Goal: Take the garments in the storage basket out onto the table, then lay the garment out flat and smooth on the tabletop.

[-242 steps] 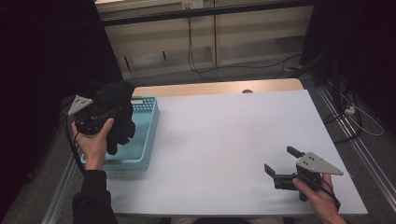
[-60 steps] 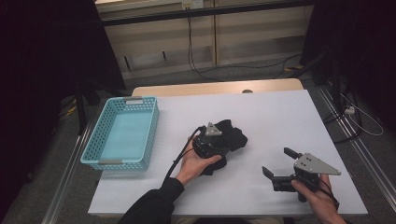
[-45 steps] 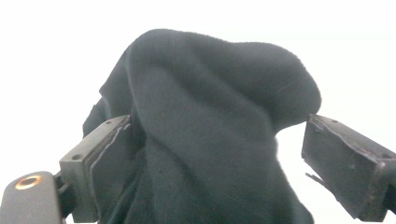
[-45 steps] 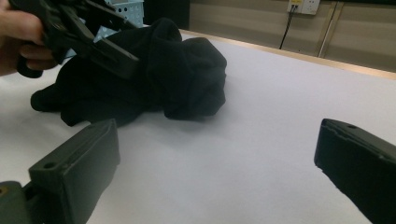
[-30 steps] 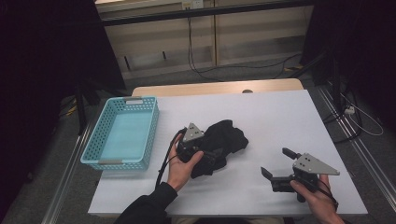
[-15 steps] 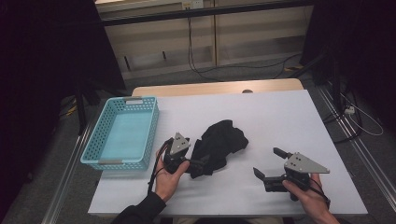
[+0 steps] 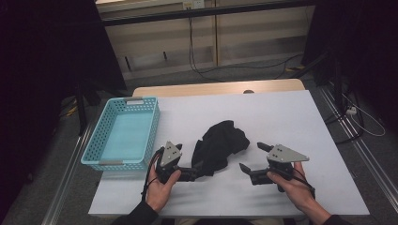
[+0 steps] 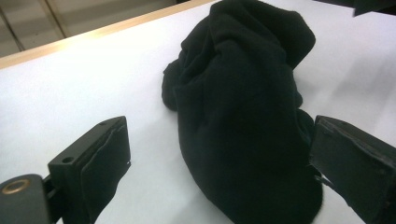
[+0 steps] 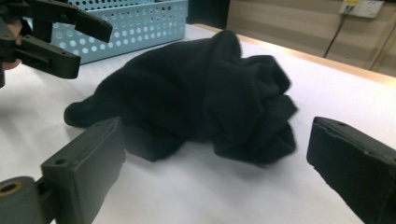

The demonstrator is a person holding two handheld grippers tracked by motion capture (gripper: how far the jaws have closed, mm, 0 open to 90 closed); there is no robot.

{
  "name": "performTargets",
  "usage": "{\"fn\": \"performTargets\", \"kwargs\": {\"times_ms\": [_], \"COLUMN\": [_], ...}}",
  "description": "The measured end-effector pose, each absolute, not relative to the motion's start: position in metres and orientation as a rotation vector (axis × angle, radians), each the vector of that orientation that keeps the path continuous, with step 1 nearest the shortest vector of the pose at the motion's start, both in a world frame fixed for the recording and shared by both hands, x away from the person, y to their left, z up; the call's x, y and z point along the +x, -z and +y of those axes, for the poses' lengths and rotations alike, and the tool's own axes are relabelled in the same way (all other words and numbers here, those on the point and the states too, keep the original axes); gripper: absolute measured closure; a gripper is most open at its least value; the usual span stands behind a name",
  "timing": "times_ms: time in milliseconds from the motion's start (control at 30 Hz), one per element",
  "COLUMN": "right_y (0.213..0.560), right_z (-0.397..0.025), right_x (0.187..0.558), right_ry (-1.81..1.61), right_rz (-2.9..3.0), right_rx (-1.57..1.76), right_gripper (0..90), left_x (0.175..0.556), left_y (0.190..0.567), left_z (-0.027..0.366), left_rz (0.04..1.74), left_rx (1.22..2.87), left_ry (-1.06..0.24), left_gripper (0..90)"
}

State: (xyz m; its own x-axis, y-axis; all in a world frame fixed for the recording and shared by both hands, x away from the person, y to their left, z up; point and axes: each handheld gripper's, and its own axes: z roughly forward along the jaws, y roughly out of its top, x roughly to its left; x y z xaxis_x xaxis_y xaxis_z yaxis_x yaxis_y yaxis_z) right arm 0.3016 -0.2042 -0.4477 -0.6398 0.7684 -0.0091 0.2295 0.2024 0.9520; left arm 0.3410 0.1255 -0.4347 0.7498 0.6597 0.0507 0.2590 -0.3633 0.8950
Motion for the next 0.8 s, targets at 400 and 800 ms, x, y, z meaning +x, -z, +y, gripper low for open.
{"fn": "performTargets", "kwargs": {"times_ms": [400,800], "right_y": [0.449,0.452], "right_z": [-0.191,-0.177], "right_x": [0.335,0.366], "right_ry": [-1.408,-1.332], "right_rz": [2.057,2.123], "right_rx": [0.932,0.958], "right_gripper": [14.6,33.9], "left_x": [0.342,0.344], "left_y": [0.435,0.440], "left_z": [0.119,0.116], "left_rz": [0.642,0.648], "left_rx": [1.982,2.009], "left_ry": [-0.488,-0.497], "left_gripper": [4.7,3.6]}}
